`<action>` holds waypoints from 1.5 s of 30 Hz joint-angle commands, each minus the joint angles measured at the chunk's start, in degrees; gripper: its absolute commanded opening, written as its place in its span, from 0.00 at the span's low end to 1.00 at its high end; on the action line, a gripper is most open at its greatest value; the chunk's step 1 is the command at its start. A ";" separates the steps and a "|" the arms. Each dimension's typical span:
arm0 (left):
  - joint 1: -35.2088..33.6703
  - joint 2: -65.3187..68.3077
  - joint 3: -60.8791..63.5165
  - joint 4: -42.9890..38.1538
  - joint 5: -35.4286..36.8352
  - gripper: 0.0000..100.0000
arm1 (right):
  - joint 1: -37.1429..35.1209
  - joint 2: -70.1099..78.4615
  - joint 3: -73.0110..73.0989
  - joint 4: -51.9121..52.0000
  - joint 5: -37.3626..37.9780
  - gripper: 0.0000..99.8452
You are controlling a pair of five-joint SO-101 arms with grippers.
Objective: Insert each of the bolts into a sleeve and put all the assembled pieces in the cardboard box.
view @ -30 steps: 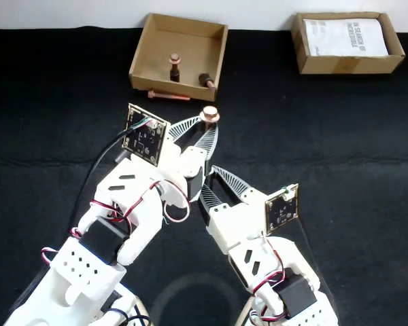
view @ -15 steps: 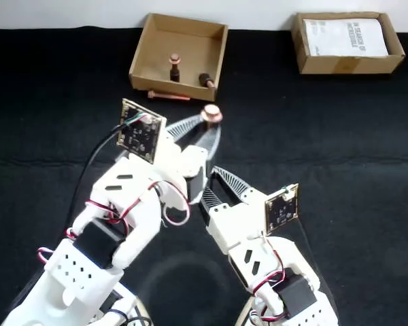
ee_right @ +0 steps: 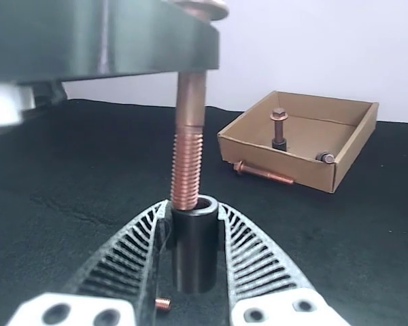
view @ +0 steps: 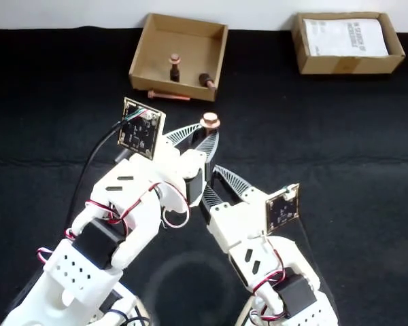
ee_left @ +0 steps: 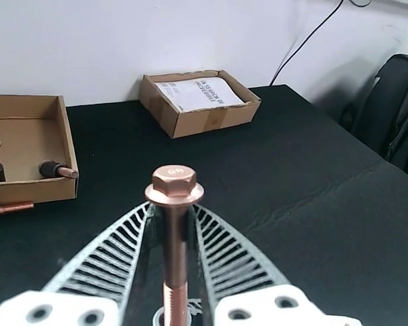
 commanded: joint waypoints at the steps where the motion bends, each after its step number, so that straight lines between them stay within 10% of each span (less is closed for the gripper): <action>1: 0.48 -1.45 1.36 0.26 0.26 0.01 | 1.54 -1.01 10.42 -1.27 0.53 0.01; 17: 0.75 -1.45 11.47 -9.14 0.26 0.01 | 1.71 -1.01 10.51 -1.27 0.53 0.01; 27: 2.77 -10.24 8.57 16.00 -5.89 0.02 | 1.80 -1.01 10.68 -1.27 0.53 0.01; 35: 3.65 -19.12 8.40 37.10 -9.41 0.25 | 1.80 -1.01 10.77 -1.27 0.53 0.01; 45: 1.71 -32.48 8.22 53.19 -9.76 0.15 | 8.40 -0.57 8.13 -6.02 0.79 0.01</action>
